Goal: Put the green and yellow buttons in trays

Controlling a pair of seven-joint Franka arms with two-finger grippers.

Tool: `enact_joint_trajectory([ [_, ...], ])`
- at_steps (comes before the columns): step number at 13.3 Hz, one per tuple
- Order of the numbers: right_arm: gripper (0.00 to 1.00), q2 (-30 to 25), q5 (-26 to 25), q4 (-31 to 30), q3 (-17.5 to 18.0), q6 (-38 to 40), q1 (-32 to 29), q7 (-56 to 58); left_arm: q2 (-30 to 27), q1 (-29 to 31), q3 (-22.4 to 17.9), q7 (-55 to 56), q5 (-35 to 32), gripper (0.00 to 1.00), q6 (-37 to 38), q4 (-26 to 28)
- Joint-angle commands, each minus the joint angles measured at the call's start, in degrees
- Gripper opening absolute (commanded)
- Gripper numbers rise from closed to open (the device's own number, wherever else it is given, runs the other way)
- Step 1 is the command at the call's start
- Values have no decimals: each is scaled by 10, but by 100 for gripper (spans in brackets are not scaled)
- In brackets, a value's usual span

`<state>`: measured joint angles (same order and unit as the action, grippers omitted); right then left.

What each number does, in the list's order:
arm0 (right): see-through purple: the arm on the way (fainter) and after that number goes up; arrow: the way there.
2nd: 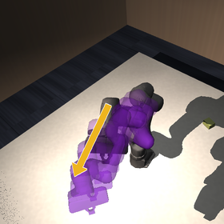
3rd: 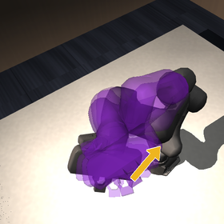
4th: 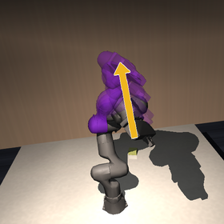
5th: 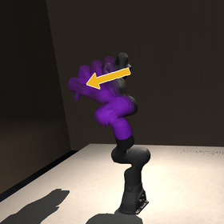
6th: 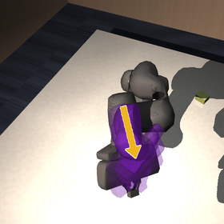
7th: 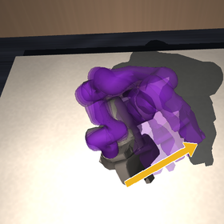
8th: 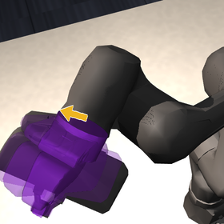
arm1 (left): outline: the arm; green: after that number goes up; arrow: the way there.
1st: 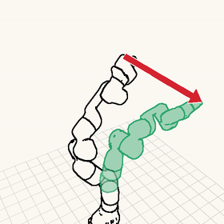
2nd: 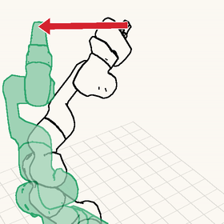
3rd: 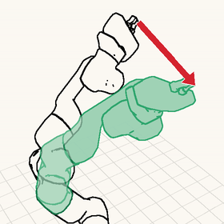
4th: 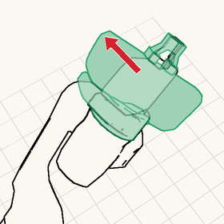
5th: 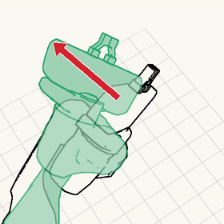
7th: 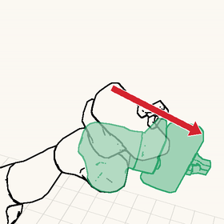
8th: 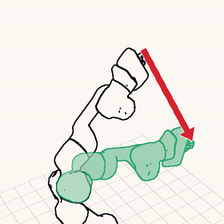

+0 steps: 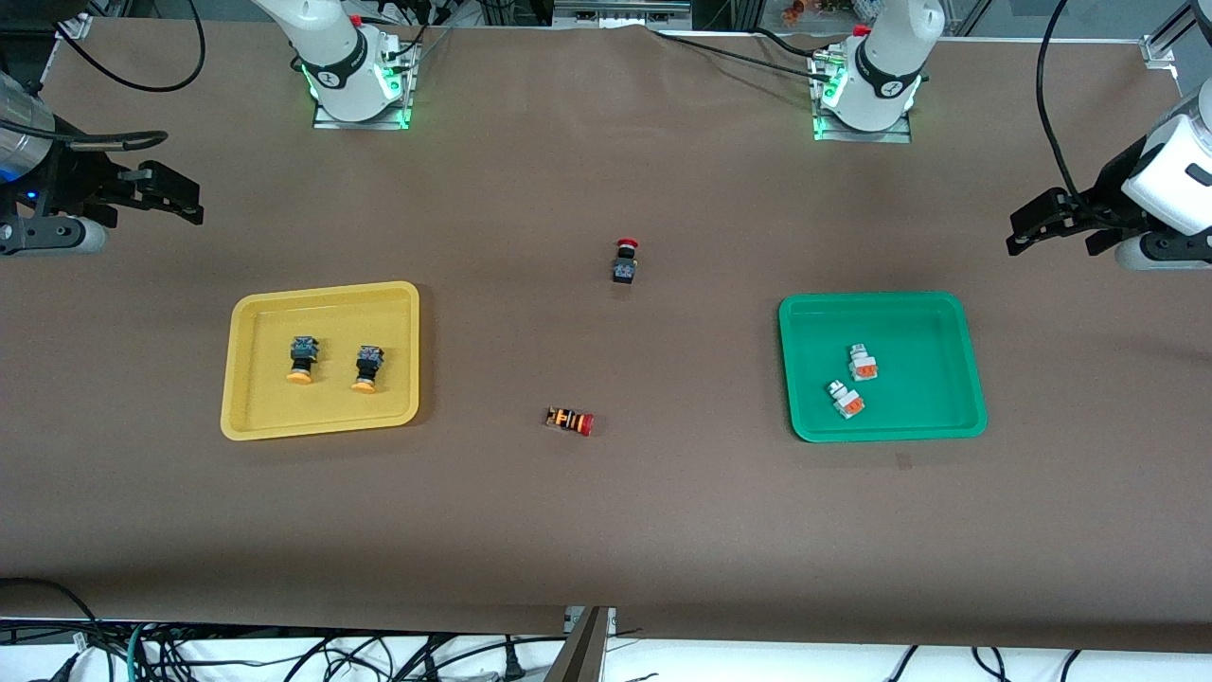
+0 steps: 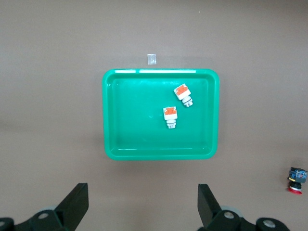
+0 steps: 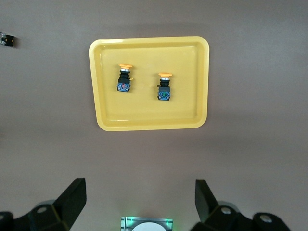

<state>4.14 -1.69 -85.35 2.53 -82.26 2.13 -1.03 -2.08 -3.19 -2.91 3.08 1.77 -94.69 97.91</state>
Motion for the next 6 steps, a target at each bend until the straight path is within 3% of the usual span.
enact_joint_trajectory([
  [1, 100, 0, -2, 4, 6, 5, -6, 9, -15, -17, -15, -11, -14, 100, -7, 18],
  [6, 100, 3, -2, 4, 6, 4, -7, 9, -6, -7, -15, -16, -14, 100, 24, 5],
])
